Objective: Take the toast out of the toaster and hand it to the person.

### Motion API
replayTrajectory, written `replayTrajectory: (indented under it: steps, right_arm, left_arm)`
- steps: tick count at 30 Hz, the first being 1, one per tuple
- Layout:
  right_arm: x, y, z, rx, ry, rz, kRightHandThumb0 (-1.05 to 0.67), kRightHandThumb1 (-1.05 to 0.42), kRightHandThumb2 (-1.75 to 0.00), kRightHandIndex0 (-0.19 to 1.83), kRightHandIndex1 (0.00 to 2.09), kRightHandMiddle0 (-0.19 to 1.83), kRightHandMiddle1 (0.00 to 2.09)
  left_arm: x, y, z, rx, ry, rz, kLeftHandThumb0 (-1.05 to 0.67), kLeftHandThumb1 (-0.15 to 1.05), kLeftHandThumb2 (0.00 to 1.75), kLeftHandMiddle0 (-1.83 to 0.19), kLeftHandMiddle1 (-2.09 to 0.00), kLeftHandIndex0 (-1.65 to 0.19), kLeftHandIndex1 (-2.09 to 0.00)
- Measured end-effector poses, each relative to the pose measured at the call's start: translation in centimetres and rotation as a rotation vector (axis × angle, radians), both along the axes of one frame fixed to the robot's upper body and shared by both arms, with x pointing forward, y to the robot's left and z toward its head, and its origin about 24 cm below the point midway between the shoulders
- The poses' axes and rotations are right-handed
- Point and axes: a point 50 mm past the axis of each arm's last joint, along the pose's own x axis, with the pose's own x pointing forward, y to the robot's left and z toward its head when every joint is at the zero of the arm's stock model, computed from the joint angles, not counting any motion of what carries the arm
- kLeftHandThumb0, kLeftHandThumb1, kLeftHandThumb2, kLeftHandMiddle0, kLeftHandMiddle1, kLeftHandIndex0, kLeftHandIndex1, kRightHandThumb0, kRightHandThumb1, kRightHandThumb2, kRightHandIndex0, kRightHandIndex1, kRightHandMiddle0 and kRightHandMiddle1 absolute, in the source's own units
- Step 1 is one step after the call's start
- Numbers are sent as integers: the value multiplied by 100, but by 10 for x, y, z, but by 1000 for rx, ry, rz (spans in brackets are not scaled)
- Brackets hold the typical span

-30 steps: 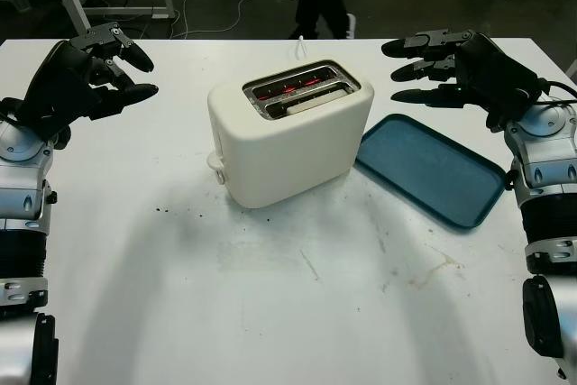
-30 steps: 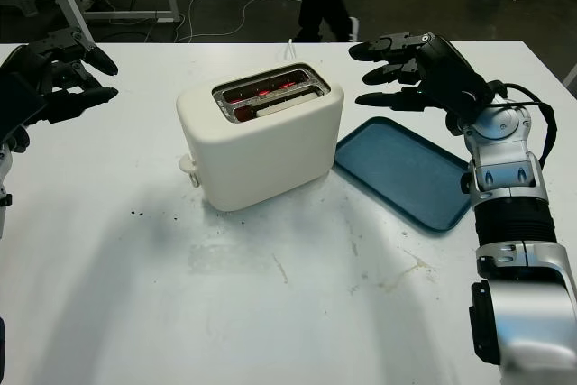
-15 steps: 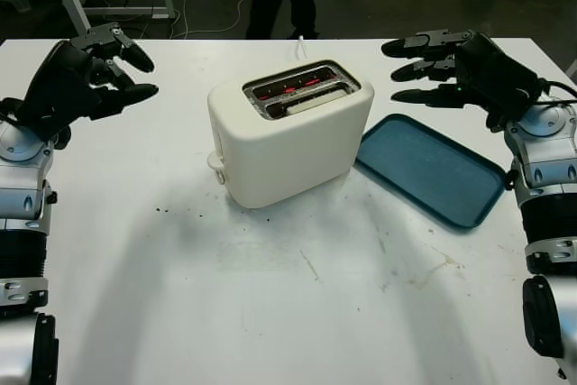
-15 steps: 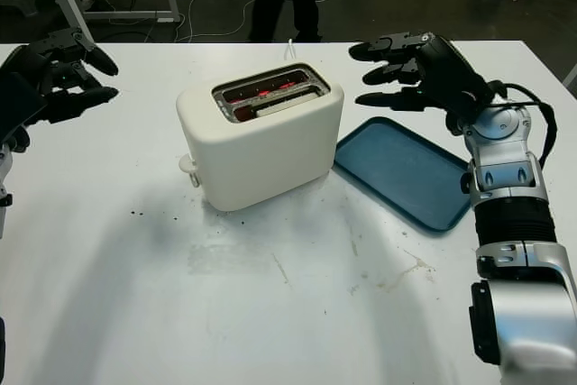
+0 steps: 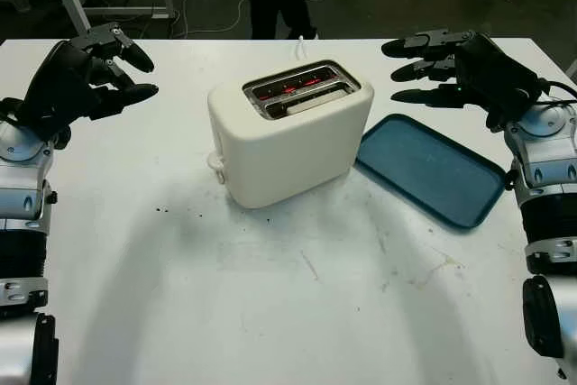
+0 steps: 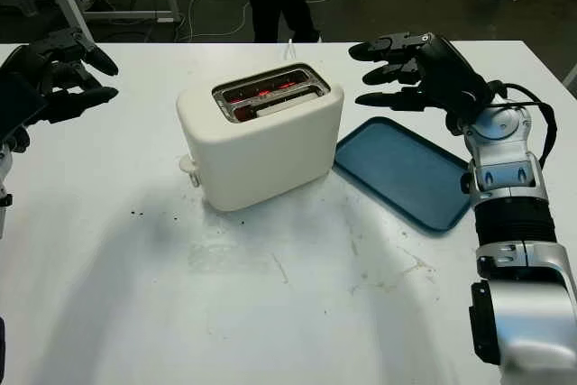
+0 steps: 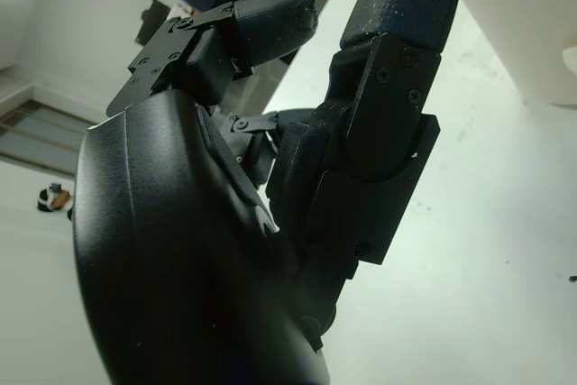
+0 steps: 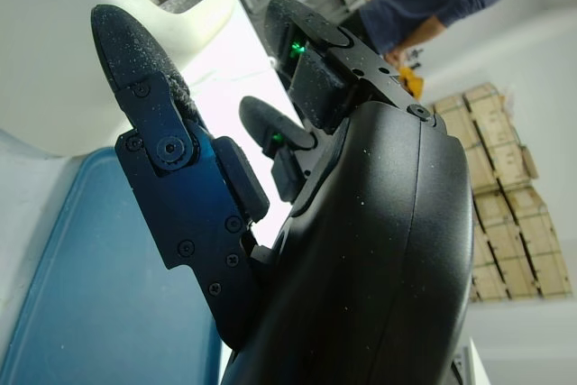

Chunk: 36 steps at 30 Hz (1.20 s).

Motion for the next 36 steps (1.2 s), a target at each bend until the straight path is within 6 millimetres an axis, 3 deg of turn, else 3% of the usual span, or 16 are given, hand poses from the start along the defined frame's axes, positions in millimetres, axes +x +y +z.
replayTrajectory:
  steps: [36]
  right_arm:
    - [0,1,-1,-10,3,2,-68,-73,0,56,57,75,0]
  left_arm:
    - [0,0,0,0,1,0,-105,92,4,-54,-149,-44,-142]
